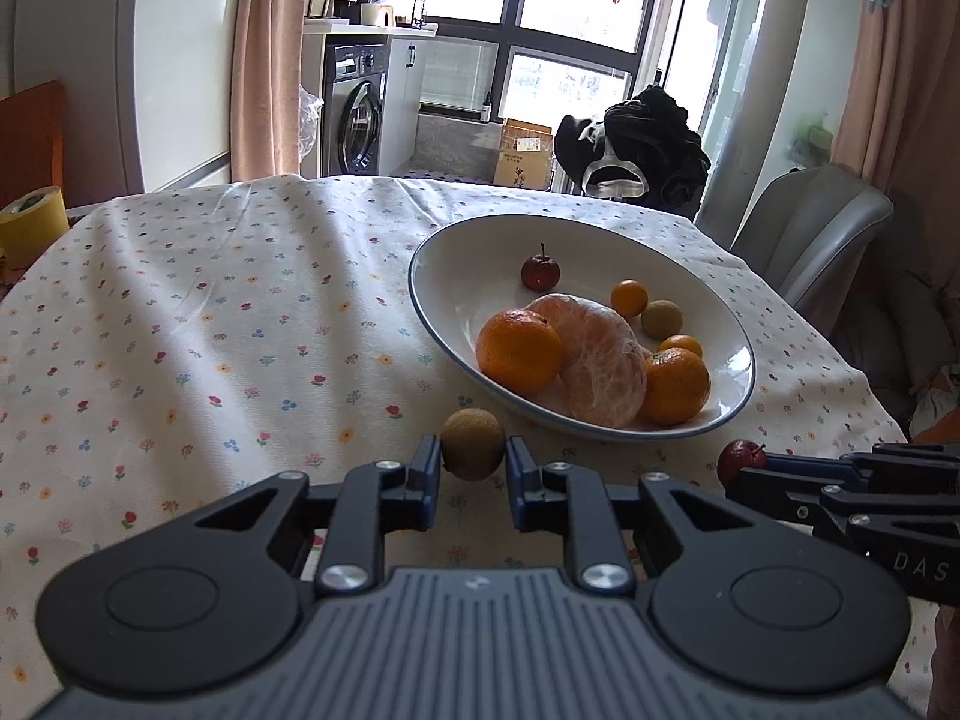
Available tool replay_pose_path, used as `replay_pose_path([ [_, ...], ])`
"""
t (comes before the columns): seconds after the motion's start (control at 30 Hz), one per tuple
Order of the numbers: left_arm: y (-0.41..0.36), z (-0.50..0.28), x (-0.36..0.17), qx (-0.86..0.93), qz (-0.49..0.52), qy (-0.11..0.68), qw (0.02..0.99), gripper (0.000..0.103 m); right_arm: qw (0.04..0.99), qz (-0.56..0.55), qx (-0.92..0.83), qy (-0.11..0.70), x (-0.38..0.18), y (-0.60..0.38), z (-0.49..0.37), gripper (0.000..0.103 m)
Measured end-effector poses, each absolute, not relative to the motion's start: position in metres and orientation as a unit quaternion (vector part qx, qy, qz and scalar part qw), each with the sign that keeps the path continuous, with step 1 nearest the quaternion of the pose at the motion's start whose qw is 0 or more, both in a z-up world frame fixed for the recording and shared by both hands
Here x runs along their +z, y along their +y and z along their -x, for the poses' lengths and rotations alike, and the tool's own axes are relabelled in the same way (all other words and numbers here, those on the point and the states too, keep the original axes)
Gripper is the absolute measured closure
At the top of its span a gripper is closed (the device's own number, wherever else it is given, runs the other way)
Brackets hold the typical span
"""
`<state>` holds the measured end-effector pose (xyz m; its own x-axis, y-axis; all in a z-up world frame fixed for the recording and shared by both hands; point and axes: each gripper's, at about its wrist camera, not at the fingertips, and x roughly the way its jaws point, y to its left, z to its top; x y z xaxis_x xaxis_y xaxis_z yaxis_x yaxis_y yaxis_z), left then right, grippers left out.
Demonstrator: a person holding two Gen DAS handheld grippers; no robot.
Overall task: Organize fruits
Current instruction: 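Grasp the small brown round fruit with the left tool while the right tool grasps the red plum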
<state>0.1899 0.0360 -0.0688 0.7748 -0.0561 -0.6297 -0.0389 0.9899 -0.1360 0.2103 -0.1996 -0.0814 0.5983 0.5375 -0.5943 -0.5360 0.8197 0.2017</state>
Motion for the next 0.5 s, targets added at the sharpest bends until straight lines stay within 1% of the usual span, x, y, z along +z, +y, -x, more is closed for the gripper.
replay_pose_path([
  [0.5, 0.028, -0.172, -0.041, 0.000, 0.065, 0.303, 0.951, 0.082, 0.903, -0.013, 0.299, 0.308, -0.063, -0.215, -0.207, 0.084],
])
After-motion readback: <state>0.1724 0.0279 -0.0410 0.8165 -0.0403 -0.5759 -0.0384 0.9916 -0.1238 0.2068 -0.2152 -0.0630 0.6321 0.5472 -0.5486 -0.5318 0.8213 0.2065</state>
